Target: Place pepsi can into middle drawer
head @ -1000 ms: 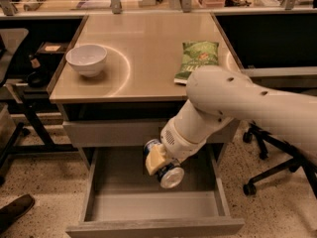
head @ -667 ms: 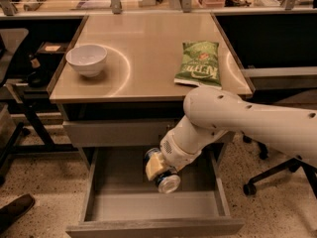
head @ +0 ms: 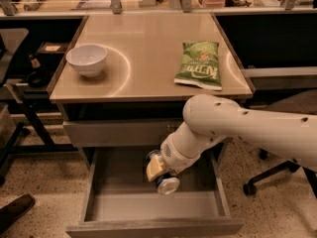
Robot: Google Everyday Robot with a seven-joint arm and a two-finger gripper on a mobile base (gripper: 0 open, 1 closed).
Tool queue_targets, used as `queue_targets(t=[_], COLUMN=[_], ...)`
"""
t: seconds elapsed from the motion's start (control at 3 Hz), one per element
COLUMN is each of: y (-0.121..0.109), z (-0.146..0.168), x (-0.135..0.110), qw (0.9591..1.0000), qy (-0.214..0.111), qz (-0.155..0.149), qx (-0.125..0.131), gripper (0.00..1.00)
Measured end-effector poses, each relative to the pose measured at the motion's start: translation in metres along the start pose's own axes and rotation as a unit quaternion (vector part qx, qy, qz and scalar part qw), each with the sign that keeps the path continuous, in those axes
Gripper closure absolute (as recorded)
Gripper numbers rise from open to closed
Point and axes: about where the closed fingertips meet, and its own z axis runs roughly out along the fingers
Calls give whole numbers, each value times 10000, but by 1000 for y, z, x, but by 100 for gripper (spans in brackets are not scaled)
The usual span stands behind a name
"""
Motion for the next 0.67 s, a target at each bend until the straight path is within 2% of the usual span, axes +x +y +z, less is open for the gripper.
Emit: queue_targets(t=[0.67], y=[-29], z=[31], x=[-8], qw=[9988], qy=[-233], qz=[414], qx=[125], gripper=[100])
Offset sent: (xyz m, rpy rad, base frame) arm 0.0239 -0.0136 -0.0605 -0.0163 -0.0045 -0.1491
